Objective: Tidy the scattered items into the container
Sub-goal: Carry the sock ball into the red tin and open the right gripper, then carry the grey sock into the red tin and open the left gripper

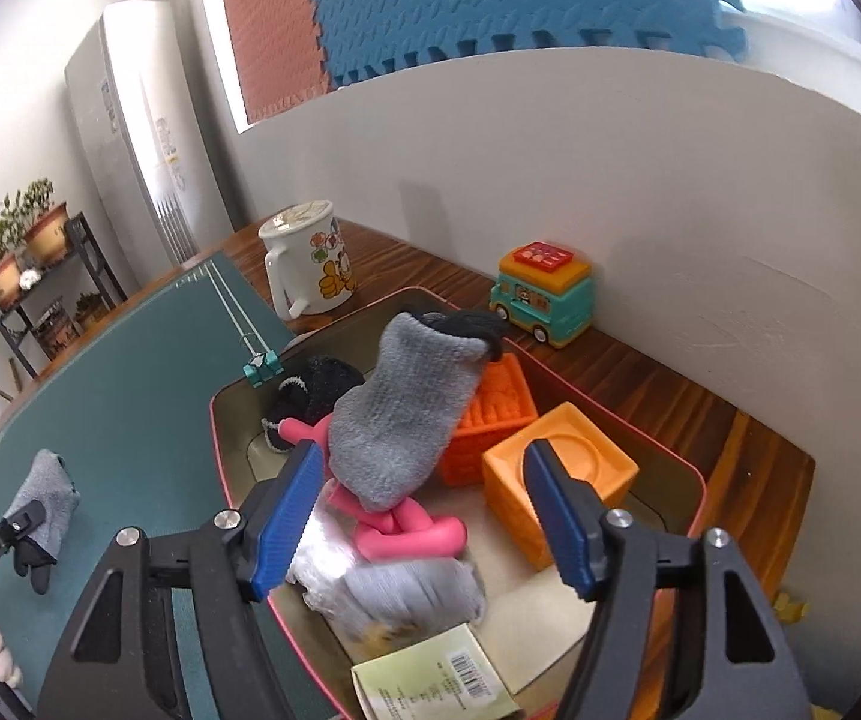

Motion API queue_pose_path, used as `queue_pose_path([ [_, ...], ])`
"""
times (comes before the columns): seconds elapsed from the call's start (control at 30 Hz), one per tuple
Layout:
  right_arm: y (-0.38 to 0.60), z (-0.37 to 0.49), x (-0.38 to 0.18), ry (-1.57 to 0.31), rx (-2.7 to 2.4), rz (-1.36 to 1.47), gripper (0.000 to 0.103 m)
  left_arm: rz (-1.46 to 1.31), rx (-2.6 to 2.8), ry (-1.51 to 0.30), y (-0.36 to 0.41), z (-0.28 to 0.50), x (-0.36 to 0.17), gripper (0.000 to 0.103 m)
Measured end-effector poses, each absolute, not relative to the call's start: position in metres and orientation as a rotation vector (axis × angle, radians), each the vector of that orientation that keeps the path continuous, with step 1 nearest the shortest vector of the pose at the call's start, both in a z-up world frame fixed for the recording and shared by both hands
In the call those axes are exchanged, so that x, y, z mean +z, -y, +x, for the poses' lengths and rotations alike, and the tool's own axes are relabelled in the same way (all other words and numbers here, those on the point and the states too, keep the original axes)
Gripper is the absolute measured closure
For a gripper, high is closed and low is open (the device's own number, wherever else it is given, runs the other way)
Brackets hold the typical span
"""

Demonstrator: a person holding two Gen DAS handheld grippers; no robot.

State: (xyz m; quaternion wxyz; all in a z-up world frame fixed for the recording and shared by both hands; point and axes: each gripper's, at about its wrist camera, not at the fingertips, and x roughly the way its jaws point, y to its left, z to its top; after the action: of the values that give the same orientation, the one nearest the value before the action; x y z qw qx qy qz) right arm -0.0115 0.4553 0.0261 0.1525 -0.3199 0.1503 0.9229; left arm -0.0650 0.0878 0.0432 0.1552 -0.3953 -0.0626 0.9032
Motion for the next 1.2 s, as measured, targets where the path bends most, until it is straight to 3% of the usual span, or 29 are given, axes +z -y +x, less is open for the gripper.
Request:
queue_pose_path([
  [0.67, -0.498, 0.049, 0.035, -0.516, 2.696, -0.716, 0.030, -1.013, 2.352, 0.032, -0.232, -0.044, 0.088, 0.069],
  [1.2, -0.543, 0.075, 0.022, -0.601, 2.614, -0.663, 0.030, -0.887, 2.106, -0.055, -0.341, -0.013, 0.094, 0.069],
])
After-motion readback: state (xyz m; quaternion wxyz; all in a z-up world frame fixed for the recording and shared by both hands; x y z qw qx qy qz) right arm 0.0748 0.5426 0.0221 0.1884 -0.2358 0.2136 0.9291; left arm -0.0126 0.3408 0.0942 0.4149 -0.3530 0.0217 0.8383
